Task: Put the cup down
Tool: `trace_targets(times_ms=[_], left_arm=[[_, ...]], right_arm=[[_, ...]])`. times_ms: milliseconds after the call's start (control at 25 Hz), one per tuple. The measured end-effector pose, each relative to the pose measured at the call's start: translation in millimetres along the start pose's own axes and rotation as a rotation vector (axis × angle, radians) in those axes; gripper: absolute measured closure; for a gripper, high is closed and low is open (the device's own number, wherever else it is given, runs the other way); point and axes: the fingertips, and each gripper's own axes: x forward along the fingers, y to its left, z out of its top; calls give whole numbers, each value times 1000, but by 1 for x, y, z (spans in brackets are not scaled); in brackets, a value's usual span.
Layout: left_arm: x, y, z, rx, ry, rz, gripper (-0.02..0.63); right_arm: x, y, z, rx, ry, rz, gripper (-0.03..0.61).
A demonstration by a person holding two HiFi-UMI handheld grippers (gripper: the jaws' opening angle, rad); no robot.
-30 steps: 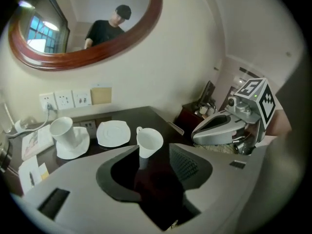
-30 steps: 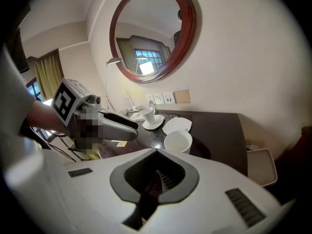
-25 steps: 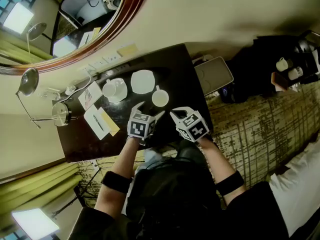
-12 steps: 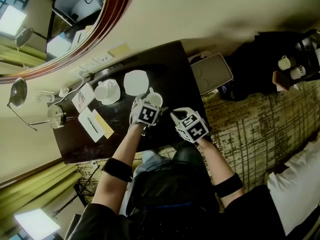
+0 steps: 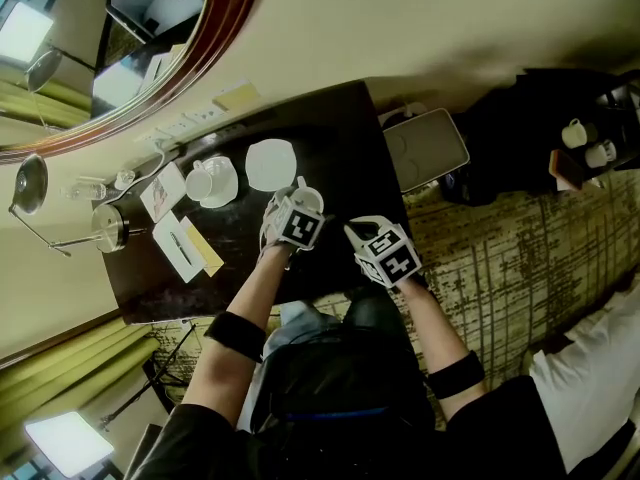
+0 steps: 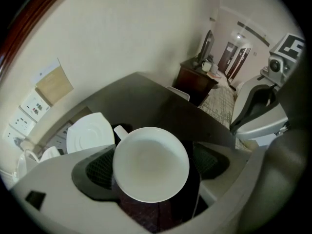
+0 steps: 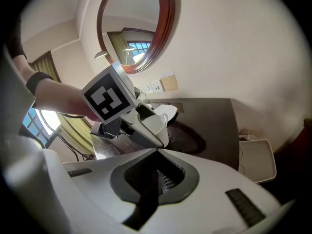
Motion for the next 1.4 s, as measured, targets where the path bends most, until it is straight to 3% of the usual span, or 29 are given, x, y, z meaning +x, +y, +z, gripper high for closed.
trace_targets(times_ms=[40,400,600,960,1400], left_arm=[[1,2,0,4,-4,11,179],[0,2,1,-21,-30,-14,184],[-12,9,12,-39,-88,-33,186],[-52,73,41,-50,-152,43,185],[-35,137,43,-58,-155,53,184]], right_arm=[[0,0,0,1,1,4,577],[6,6,3,-14,7,21,577],[13,20,22,-42,-7,51,577],[36,56,65,-140,-21,129,577],[73,78,100,-211,-12,184,577]])
